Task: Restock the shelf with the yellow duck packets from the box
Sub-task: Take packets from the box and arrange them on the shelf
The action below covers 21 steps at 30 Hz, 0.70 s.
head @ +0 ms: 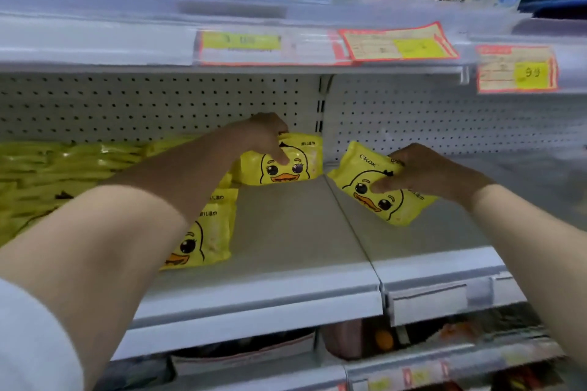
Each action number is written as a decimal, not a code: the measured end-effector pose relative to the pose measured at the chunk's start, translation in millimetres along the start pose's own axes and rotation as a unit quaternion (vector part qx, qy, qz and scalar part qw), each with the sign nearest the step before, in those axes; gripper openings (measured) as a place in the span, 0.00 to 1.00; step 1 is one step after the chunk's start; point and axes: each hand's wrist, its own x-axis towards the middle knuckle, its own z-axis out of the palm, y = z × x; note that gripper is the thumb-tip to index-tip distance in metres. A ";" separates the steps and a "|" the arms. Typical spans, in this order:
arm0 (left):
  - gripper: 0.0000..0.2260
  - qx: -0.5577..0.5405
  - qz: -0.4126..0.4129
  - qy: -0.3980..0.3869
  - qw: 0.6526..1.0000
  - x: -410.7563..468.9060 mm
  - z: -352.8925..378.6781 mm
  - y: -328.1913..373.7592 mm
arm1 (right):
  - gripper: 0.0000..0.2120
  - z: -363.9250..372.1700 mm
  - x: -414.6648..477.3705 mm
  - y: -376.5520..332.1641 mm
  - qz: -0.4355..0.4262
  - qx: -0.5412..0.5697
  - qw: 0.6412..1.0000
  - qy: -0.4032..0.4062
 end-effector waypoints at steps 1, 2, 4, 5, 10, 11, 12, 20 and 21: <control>0.28 0.005 0.002 -0.003 1.000 6.6 3.3 -4.4 | 0.13 0.4 7.1 0.0 0.004 0.000 1.000 0.001; 0.27 0.009 0.004 -0.005 1.000 12.3 6.1 -8.7 | 0.13 0.9 13.7 -0.3 0.007 -0.001 1.000 0.002; 0.27 0.016 0.004 -0.012 1.000 19.9 11.6 -16.2 | 0.13 2.8 24.7 -0.1 0.011 0.002 1.000 0.002; 0.27 0.020 0.004 -0.015 1.000 22.5 13.8 -19.8 | 0.12 4.0 29.0 -0.1 0.012 0.007 1.000 0.001; 0.25 0.031 0.015 -0.022 0.999 28.9 22.3 -37.1 | 0.11 8.9 45.3 -1.9 0.021 0.016 1.000 0.004; 0.25 0.032 0.017 -0.021 0.999 28.9 23.8 -39.3 | 0.11 9.6 47.7 -2.9 0.022 0.020 1.000 0.004; 0.24 0.037 0.022 -0.018 0.999 29.0 25.1 -41.1 | 0.11 10.2 49.7 -3.9 0.023 0.026 0.999 0.005; 0.28 0.167 0.063 0.043 0.983 26.1 29.7 -55.1 | 0.14 15.7 63.0 -15.6 0.021 0.026 0.999 0.003; 0.30 0.176 0.069 0.051 0.981 26.9 31.3 -57.3 | 0.14 16.2 64.2 -16.9 0.021 0.026 0.999 0.003</control>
